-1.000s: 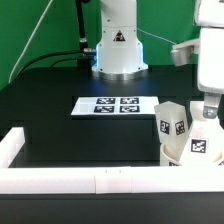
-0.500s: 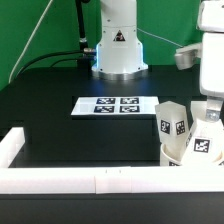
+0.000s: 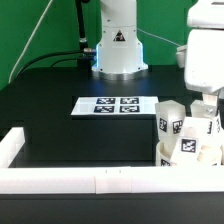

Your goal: Assemble stool

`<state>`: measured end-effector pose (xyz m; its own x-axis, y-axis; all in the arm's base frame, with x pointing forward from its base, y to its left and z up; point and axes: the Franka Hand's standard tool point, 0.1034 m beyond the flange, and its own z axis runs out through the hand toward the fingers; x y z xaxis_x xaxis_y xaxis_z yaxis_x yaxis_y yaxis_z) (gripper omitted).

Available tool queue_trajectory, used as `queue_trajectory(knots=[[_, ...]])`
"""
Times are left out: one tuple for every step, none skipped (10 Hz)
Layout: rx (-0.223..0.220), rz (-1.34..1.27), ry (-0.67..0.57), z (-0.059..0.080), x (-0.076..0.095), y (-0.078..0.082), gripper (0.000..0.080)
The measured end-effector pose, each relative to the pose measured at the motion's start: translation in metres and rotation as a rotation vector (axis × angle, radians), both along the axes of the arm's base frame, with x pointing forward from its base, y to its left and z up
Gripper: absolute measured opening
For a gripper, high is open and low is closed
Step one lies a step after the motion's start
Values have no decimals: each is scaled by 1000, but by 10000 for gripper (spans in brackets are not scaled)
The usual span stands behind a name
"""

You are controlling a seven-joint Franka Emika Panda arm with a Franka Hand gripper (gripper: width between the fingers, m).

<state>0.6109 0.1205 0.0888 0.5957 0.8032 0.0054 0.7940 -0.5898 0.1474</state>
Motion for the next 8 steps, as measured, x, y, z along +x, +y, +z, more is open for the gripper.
queue_trajectory(knots=[[8,-63,-5,0,0,0,346],[20,-159,-14,0,0,0,346],[28,-223,-19,0,0,0,346],[35,-278,-23,0,0,-1,345],[65,-434,-32,0,3,-4,345],[82,-555,-43,0,5,-6,345],[102,-719,-56,-1,5,-7,345],[117,-869,-58,0,5,-6,345]])
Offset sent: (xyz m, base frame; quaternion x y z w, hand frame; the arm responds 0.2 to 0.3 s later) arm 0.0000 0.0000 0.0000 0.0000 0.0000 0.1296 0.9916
